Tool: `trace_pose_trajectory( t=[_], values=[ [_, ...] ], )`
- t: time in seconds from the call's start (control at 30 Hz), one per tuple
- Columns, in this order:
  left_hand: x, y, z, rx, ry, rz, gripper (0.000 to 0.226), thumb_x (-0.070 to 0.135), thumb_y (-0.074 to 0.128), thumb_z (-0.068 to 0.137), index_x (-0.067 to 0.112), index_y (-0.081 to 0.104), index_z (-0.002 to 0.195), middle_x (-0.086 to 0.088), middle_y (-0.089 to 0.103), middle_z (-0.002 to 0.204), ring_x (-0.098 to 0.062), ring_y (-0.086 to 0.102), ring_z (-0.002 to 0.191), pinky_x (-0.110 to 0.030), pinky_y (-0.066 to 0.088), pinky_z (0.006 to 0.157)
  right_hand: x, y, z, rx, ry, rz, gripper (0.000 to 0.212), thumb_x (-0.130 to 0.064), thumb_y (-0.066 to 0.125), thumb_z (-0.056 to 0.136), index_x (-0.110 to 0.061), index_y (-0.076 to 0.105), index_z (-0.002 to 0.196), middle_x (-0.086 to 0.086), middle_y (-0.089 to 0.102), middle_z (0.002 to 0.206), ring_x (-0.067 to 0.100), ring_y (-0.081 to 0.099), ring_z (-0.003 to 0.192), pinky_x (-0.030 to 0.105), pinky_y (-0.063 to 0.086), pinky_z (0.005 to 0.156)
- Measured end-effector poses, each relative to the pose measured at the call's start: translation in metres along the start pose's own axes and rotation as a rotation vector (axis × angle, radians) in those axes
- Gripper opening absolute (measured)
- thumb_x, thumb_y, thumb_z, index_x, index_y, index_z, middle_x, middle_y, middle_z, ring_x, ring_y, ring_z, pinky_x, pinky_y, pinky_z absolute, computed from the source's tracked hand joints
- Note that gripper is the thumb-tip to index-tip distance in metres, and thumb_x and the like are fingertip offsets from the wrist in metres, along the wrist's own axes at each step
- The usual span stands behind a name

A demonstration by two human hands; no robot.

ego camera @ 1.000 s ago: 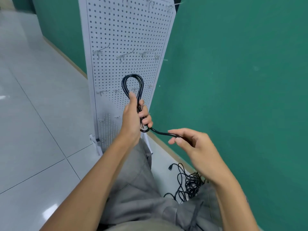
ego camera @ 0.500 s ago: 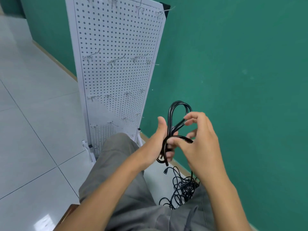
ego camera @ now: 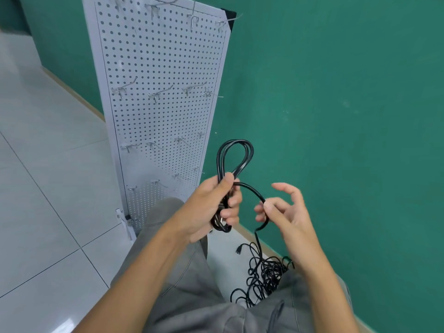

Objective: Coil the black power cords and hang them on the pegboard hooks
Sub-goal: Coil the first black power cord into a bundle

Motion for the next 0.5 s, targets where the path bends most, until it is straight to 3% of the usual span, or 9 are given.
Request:
trace_pose_trajectory(
  t=[0.13,0.27,0.33,0.4,0.5],
  values=[
    [-0.001,-0.006,0.002,0.057,0.015,-0.001,0.031,0.041,0.049,0.099,0.010,0.045,0.101,-0.001,0.041,0.067,-0.011,0.032,0.048,-0.024,0.038,0.046,0.008,0.002,0.003,0.024,0.009,-0.095,0.008,-0.007,0.063,0.097,-0.001,0.064,0.101,0.006,0.070,0.072,0.016,0.066,0.071,0.022,0.052,0.074],
    [-0.005,-0.012,0.005,0.112,0.045,0.190,0.044,0.047,0.047,0.096,0.004,0.051,0.103,-0.002,0.048,0.069,-0.014,0.035,0.047,-0.027,0.040,0.047,0.003,-0.003,0.005,0.160,-0.006,0.136,0.019,-0.023,0.069,0.085,-0.005,0.069,0.091,0.011,0.072,0.074,0.025,0.073,0.077,0.029,0.057,0.078],
    [-0.010,-0.012,0.006,0.128,0.059,0.319,0.049,0.051,0.045,0.095,0.004,0.055,0.106,-0.004,0.057,0.073,-0.015,0.039,0.046,-0.030,0.042,0.048,-0.007,-0.003,0.006,0.211,-0.053,0.156,0.017,-0.022,0.066,0.091,-0.006,0.069,0.090,0.011,0.073,0.083,0.024,0.074,0.093,0.032,0.058,0.088],
    [-0.018,-0.007,0.007,0.123,0.060,0.413,0.054,0.053,0.042,0.096,0.002,0.056,0.109,-0.007,0.066,0.081,-0.017,0.041,0.045,-0.030,0.043,0.048,-0.016,-0.004,0.009,0.264,-0.084,0.082,0.017,-0.022,0.060,0.100,-0.011,0.070,0.090,0.003,0.073,0.106,0.015,0.070,0.107,0.036,0.057,0.094],
    [-0.026,0.006,0.006,0.085,0.071,0.578,0.048,0.049,0.038,0.103,0.007,0.060,0.112,-0.006,0.075,0.099,-0.018,0.047,0.044,-0.028,0.044,0.046,-0.023,-0.012,0.015,0.350,-0.097,-0.056,0.026,-0.033,0.058,0.102,-0.028,0.070,0.080,-0.017,0.058,0.133,0.012,0.060,0.124,0.031,0.058,0.087]
  ],
)
Point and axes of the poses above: each hand's wrist, its own z-axis towards the middle knuckle, its own y-axis out of the palm, x = y × z, the point moved 10 cm from there along z, towards the middle knuckle
